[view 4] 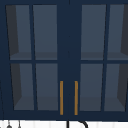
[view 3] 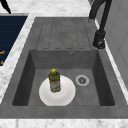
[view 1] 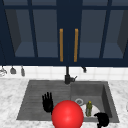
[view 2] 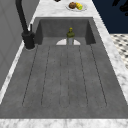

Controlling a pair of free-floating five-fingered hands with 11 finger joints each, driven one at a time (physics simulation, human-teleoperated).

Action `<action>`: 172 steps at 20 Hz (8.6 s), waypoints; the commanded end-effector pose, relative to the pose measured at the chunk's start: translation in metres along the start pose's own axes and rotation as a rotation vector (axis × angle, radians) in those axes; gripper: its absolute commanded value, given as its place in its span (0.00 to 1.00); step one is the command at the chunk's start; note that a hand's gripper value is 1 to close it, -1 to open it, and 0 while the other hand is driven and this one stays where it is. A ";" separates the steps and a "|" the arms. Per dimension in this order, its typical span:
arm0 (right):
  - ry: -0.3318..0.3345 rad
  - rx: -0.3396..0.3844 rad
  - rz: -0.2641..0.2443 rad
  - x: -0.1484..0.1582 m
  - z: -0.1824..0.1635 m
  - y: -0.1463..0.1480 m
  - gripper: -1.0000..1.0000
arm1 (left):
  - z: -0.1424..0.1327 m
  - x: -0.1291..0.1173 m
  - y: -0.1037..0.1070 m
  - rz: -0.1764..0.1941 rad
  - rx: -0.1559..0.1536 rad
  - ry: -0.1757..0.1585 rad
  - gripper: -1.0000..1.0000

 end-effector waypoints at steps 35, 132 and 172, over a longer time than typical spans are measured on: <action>0.000 0.000 0.000 0.000 0.000 0.000 0.50 | 0.003 -0.041 0.006 0.018 0.189 0.053 0.00; 0.000 0.000 0.000 0.000 0.000 0.000 0.50 | -0.009 0.017 0.207 0.024 0.336 0.164 0.00; 0.000 0.000 0.000 0.000 0.000 0.000 0.50 | -0.016 0.044 0.227 -0.013 0.421 0.178 0.00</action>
